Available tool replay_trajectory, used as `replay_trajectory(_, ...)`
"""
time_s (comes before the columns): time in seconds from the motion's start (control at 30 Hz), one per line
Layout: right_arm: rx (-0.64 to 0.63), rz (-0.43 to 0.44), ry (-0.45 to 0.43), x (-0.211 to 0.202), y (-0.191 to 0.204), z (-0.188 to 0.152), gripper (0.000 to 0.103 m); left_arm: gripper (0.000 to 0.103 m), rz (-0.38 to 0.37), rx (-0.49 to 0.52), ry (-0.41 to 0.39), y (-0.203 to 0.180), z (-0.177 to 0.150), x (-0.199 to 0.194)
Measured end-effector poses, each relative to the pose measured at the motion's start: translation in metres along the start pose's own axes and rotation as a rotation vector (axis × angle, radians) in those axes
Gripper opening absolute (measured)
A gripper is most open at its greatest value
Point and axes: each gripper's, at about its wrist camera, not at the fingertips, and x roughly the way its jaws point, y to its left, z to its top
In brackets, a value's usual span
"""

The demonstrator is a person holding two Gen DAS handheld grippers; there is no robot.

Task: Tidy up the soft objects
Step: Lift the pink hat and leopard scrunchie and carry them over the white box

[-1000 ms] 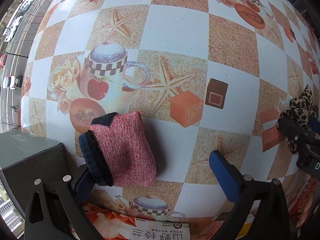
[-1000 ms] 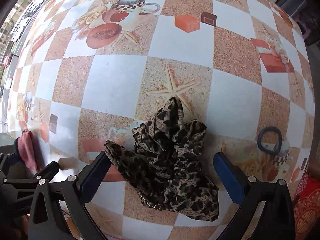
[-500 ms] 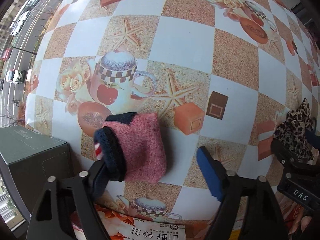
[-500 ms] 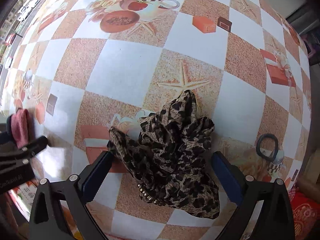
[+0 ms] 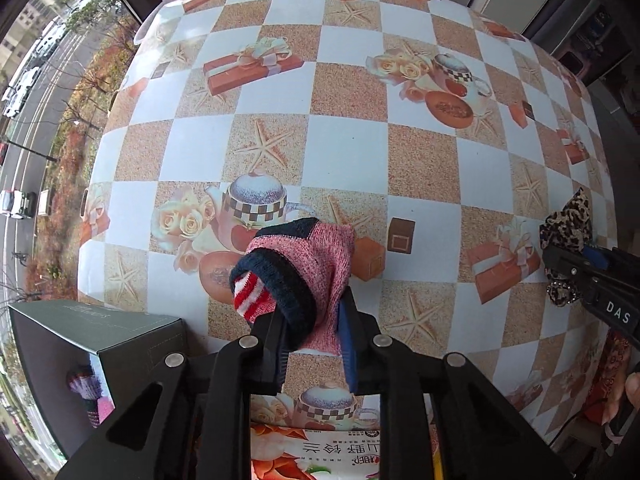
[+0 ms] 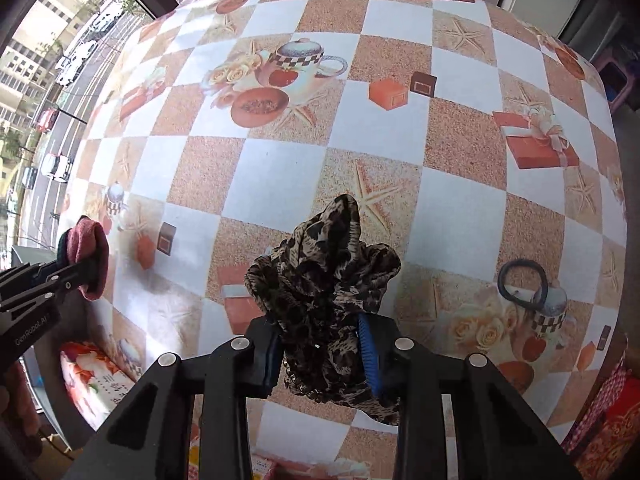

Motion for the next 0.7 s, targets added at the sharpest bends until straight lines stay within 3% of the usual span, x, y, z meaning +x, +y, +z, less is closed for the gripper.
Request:
replay_trajectory(0.33,0.042,0.068,-0.088,-0.067,0.001,0.002,0.034,0.023,-0.033,0.068,-0.065,-0.015,-0.018,-0.045)
replay_trajectory(0.7,0.066,0.119,-0.162,-0.143,0.015,-0.037,0.034,0.024,-0.063,0.139,-0.109,-0.016,-0.039,-0.074)
